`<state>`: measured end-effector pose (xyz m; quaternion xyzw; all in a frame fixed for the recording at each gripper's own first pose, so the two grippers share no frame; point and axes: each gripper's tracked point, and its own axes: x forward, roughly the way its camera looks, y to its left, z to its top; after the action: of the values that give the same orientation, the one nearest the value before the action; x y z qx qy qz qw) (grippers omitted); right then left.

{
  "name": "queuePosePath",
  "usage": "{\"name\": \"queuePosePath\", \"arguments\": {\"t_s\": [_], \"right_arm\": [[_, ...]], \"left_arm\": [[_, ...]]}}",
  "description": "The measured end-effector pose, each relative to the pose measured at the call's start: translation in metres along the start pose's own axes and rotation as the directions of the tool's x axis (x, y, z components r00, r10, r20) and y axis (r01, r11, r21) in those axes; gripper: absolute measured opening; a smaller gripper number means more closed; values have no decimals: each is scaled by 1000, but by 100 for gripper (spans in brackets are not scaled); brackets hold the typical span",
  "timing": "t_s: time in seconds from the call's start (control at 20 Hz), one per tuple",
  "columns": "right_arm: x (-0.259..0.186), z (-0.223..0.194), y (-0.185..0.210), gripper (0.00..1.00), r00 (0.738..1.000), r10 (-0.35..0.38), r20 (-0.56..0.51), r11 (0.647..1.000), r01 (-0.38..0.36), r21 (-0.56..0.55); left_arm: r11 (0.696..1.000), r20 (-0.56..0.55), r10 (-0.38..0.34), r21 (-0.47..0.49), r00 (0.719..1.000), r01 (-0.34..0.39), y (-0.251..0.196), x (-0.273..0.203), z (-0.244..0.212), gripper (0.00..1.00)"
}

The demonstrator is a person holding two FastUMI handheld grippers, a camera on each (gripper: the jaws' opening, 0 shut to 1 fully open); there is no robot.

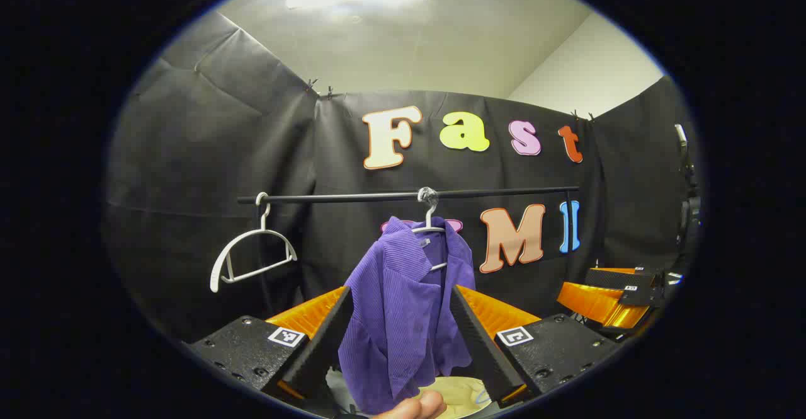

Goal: Grasp the clothes on the hanger with both hands and then place them into the laundry hamper below.

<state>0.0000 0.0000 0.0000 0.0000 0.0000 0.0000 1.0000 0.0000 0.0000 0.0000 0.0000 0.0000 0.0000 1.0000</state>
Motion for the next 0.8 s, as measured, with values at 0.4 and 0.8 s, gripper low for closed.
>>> {"name": "queuePosePath", "arguments": {"t_s": [0.4, 0.8], "right_arm": [[-12, 1, -10, 97, 1000, 14, 27, 1000, -14, -14], [-11, -5, -23, 97, 996, 17, 86, 999, -13, -45]], "left_arm": [[999, 34, -25, 23, 999, 25, -21, -18, -1, 92], [998, 71, 59, 25, 996, -61, -15, -3, -20, 92]]}}
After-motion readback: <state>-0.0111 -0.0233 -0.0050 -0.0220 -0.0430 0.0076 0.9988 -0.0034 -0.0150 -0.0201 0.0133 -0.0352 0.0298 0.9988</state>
